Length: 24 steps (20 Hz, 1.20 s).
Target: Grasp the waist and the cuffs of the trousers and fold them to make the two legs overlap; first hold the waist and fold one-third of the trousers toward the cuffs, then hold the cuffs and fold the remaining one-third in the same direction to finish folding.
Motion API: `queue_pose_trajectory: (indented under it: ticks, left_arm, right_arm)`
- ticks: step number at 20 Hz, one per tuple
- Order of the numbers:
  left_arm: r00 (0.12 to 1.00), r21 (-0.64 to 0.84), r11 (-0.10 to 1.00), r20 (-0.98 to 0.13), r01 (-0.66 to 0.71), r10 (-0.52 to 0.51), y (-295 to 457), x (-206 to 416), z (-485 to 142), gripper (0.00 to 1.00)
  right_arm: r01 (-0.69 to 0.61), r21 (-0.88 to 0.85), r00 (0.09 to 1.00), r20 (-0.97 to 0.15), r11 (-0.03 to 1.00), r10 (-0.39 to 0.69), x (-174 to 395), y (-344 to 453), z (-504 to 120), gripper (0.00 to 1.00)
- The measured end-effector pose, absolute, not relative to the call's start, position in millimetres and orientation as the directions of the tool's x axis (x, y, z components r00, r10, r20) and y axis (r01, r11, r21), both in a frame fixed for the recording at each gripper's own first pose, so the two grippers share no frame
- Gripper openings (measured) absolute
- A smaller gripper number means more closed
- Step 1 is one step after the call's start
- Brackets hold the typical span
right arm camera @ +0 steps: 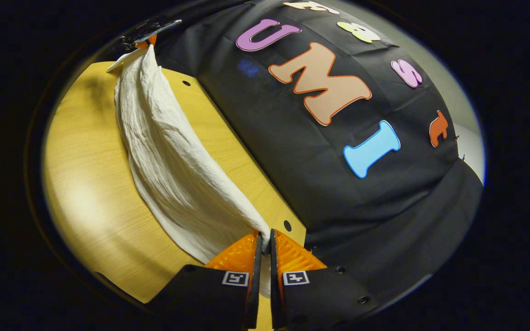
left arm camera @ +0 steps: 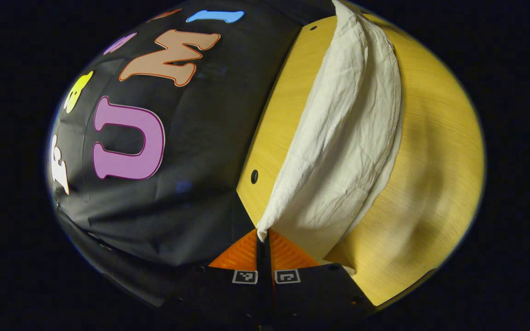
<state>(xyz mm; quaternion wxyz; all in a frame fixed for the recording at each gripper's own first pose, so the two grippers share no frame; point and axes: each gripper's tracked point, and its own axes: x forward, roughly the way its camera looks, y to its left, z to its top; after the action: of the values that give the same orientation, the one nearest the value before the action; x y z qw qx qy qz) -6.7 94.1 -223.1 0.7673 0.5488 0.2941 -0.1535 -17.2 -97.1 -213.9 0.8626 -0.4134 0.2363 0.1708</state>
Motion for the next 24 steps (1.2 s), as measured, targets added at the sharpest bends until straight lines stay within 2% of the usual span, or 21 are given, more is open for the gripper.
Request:
queue_pose_trajectory:
  ticks: [6,12,20,24]
  left_arm:
    - [0.785,0.739,0.385,-0.617,0.553,0.055,92,33,-231,0.0]
    - [0.794,0.734,0.402,-0.608,0.547,0.03,86,68,-243,0.0]
    - [0.774,0.695,0.438,-0.633,0.57,-0.005,74,124,-297,0.0]
    - [0.759,0.662,0.465,-0.65,0.588,-0.033,64,131,-325,0.0]
  right_arm:
    - [-0.454,-0.659,0.841,-0.539,0.599,0.045,22,-86,-223,0.13]
    - [-0.434,-0.65,0.829,-0.559,0.624,-0.006,66,-84,-258,0.13]
    - [-0.481,-0.621,0.762,-0.645,0.62,-0.055,96,-75,-334,0.13]
    - [-0.471,-0.588,0.732,-0.677,0.658,-0.082,98,-74,-359,0.13]
